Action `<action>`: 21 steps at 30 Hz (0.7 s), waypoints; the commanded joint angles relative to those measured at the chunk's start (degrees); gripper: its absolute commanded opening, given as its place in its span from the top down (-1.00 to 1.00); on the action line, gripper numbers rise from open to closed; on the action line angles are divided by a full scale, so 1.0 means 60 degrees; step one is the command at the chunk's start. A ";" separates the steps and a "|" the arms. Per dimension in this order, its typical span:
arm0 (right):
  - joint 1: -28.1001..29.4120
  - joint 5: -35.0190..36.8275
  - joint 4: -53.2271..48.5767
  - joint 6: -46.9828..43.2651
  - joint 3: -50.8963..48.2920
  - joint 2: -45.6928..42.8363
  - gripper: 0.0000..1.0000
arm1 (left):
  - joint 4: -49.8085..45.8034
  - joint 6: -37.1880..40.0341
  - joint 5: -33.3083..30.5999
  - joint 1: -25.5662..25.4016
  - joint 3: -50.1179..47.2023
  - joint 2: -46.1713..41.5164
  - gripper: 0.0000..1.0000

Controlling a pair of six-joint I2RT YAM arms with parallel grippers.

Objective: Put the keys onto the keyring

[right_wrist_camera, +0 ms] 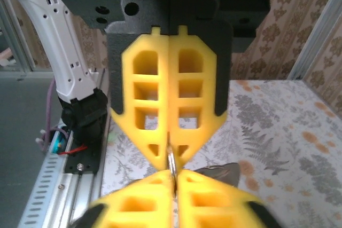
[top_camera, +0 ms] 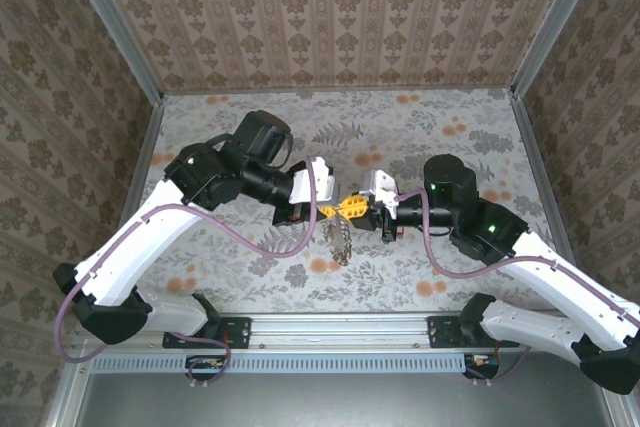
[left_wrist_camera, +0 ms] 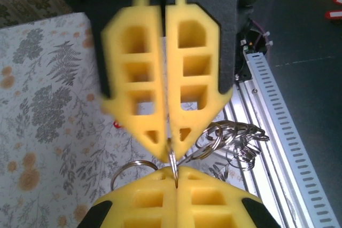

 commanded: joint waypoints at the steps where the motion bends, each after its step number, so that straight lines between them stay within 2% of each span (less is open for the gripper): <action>1: 0.0026 0.0320 0.0256 -0.0025 -0.0097 -0.0012 1.00 | 0.0642 -0.0155 0.0225 -0.0074 -0.0138 -0.0317 1.00; 4: 0.0016 0.0471 0.0560 0.0070 -0.0337 -0.0273 1.00 | 0.1708 -0.0659 0.0577 0.0168 -0.0872 -0.0880 0.99; 6: -0.0013 0.0447 0.1300 0.0462 -0.0710 -0.0608 1.00 | 0.2613 -0.1163 0.0929 0.0382 -0.1489 -0.1275 0.86; 9: -0.0222 0.0099 0.3106 0.1756 -0.1373 -0.0933 1.00 | 0.4512 -0.2190 0.1562 0.0639 -0.2649 -0.1924 0.74; 14: -0.0494 -0.0242 0.6833 0.4189 -0.2519 -0.0965 1.00 | 0.7497 -0.3732 0.2107 0.0821 -0.4214 -0.2591 0.71; 16: -0.0538 -0.0242 0.7717 0.4722 -0.2723 -0.0856 1.00 | 0.8133 -0.4026 0.2214 0.0814 -0.4468 -0.2605 0.70; 21: -0.0543 -0.0357 0.8731 0.5290 -0.2887 -0.0752 1.00 | 0.8501 -0.4233 0.2275 0.0814 -0.4648 -0.2565 0.68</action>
